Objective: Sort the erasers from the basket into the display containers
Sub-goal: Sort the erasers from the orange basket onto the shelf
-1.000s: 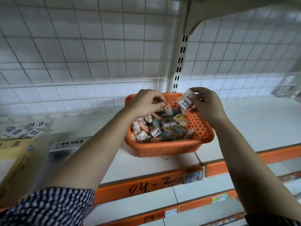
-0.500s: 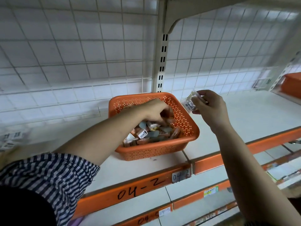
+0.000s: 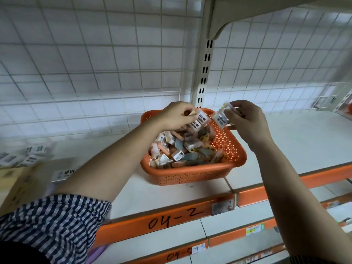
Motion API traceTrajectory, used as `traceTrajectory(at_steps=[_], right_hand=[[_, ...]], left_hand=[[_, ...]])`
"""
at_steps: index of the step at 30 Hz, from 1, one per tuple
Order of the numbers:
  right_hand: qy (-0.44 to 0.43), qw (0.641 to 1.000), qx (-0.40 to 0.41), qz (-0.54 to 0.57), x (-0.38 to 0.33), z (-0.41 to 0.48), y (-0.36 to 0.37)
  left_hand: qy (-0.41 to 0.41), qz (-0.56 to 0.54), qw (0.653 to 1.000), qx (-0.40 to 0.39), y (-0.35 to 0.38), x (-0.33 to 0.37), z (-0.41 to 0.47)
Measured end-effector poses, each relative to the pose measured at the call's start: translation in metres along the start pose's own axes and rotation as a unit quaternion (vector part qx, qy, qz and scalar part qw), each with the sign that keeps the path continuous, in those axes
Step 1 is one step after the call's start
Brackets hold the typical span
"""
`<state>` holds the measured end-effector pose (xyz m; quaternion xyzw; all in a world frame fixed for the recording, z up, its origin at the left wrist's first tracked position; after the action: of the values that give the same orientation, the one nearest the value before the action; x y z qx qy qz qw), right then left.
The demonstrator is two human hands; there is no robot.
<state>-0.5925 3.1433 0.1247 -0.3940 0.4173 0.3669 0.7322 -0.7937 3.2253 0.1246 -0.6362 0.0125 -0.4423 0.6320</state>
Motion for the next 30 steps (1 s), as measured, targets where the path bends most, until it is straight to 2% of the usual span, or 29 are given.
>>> traceTrajectory(at_steps=[6, 8, 13, 18, 25, 30], right_hand=[[-0.044, 0.997, -0.062, -0.022, -0.033, 0.001, 0.061], [-0.054, 0.993, -0.099, -0.02, -0.046, -0.001, 0.09], [-0.066, 0.978, -0.195, 0.028, -0.075, -0.018, 0.175], [-0.055, 0.962, -0.265, 0.041, -0.106, -0.045, 0.265], [-0.037, 0.927, -0.373, -0.011, -0.127, -0.081, 0.385], [0.038, 0.932, -0.361, -0.022, -0.112, -0.098, 0.449]], left_hand=[[-0.056, -0.052, 0.987, 0.142, -0.046, -0.042, -0.063], [-0.079, -0.076, 0.979, 0.17, -0.063, -0.058, -0.095], [-0.112, -0.037, 0.968, 0.221, -0.11, -0.092, -0.178], [-0.189, -0.059, 0.932, 0.304, -0.156, -0.138, -0.252], [-0.266, -0.07, 0.901, 0.336, -0.203, -0.196, -0.327], [-0.307, -0.076, 0.887, 0.335, -0.21, -0.228, -0.348]])
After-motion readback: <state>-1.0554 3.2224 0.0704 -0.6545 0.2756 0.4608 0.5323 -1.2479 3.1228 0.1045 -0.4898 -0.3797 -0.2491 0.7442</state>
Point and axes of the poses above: each hand's wrist, its own z-axis towards the middle knuckle, its own y-axis out of the palm, x = y × z, the point moved 1 cm from there along z, towards the middle knuckle, and after that the axes turned 6 degrees about z, right-handed, at the moved point
